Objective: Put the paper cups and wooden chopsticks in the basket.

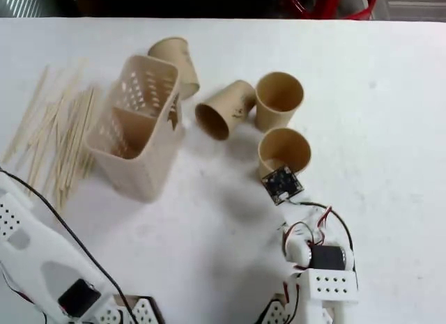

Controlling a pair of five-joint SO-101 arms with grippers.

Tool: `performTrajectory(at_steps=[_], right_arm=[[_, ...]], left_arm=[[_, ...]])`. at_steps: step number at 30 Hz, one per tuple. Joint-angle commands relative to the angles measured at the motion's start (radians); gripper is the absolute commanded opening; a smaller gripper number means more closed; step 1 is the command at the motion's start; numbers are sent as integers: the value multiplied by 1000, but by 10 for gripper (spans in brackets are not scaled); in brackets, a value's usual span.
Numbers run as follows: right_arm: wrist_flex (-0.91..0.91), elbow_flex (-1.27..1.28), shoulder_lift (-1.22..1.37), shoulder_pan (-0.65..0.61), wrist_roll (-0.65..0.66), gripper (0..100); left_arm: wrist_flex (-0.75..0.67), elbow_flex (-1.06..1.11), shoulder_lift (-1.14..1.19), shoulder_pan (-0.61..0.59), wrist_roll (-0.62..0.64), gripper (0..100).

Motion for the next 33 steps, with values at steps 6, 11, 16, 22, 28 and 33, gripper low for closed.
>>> performTrajectory(at_steps=[6, 11, 16, 22, 28, 33], right_arm=[[-15, -6, -8, -5, -6, 19], [-15, -6, -8, -5, -6, 19], [-15, -6, -8, -5, -6, 19], [-15, -6, -8, -5, -6, 19], [-15, -6, -8, -5, -6, 19], [-15, -6, -8, -5, -6, 19]], left_arm=[[674, 2, -263, 33, -218, 151], [807, 2, -472, 19, -203, 218], [741, 11, -610, -116, -193, 213], [721, 12, -538, -228, -368, 247], [713, 12, -315, -249, -362, 253], [743, 3, -171, -183, -296, 255]])
